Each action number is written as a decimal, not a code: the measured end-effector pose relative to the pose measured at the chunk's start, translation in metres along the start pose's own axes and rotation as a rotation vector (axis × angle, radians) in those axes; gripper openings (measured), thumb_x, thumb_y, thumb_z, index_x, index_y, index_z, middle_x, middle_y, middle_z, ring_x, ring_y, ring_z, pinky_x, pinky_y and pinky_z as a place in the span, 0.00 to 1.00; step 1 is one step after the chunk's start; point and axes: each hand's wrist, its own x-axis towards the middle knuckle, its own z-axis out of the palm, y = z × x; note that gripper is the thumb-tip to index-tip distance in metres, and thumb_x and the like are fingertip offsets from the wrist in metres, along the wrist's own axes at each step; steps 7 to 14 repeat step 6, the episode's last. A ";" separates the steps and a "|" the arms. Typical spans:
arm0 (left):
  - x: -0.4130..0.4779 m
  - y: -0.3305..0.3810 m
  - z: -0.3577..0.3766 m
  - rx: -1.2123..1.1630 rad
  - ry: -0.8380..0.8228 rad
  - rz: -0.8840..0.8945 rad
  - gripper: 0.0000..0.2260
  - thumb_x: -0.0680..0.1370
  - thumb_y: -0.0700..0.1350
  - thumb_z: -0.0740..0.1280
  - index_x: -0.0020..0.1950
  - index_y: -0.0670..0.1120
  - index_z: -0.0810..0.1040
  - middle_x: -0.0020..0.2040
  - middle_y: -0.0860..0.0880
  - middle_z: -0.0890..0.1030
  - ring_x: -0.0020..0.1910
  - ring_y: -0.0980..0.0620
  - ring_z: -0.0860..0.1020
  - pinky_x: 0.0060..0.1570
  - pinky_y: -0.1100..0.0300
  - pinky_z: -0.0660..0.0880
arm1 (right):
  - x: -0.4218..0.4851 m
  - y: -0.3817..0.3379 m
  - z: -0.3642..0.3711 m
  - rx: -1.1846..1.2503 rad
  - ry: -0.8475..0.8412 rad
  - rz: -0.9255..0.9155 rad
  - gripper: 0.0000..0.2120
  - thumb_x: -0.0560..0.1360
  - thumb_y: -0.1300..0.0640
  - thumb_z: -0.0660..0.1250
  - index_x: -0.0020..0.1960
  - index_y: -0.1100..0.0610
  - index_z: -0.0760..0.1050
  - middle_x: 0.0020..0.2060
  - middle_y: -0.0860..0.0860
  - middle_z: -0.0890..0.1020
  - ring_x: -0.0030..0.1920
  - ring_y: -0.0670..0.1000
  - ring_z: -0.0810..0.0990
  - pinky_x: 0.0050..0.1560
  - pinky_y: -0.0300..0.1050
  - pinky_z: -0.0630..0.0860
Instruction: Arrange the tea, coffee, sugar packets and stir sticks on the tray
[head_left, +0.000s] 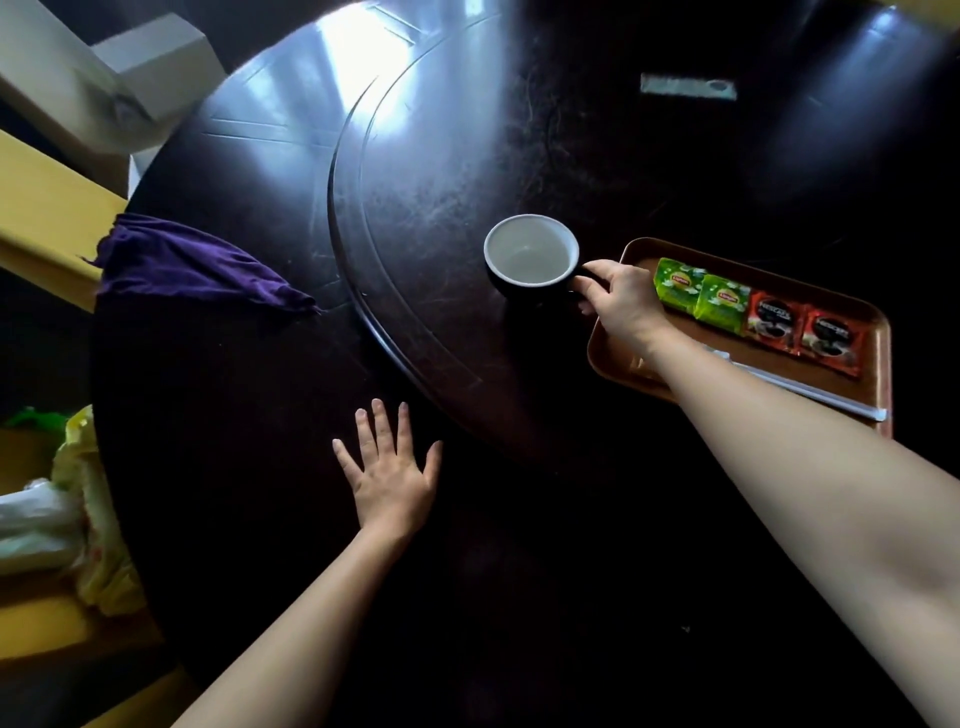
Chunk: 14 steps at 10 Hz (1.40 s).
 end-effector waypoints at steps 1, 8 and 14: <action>0.001 -0.001 0.000 -0.012 -0.001 0.005 0.34 0.68 0.66 0.31 0.71 0.52 0.33 0.74 0.48 0.31 0.75 0.48 0.33 0.60 0.48 0.20 | 0.005 0.004 0.003 -0.001 -0.030 0.013 0.10 0.75 0.56 0.63 0.54 0.58 0.78 0.43 0.60 0.85 0.40 0.57 0.83 0.51 0.54 0.79; 0.002 0.003 -0.009 -0.008 -0.072 -0.009 0.31 0.78 0.62 0.44 0.75 0.50 0.36 0.76 0.46 0.34 0.75 0.46 0.33 0.69 0.40 0.33 | 0.006 -0.005 0.002 0.040 0.022 0.236 0.19 0.76 0.55 0.62 0.65 0.61 0.69 0.57 0.60 0.78 0.56 0.61 0.78 0.61 0.53 0.73; 0.002 0.003 -0.009 -0.008 -0.072 -0.009 0.31 0.78 0.62 0.44 0.75 0.50 0.36 0.76 0.46 0.34 0.75 0.46 0.33 0.69 0.40 0.33 | 0.006 -0.005 0.002 0.040 0.022 0.236 0.19 0.76 0.55 0.62 0.65 0.61 0.69 0.57 0.60 0.78 0.56 0.61 0.78 0.61 0.53 0.73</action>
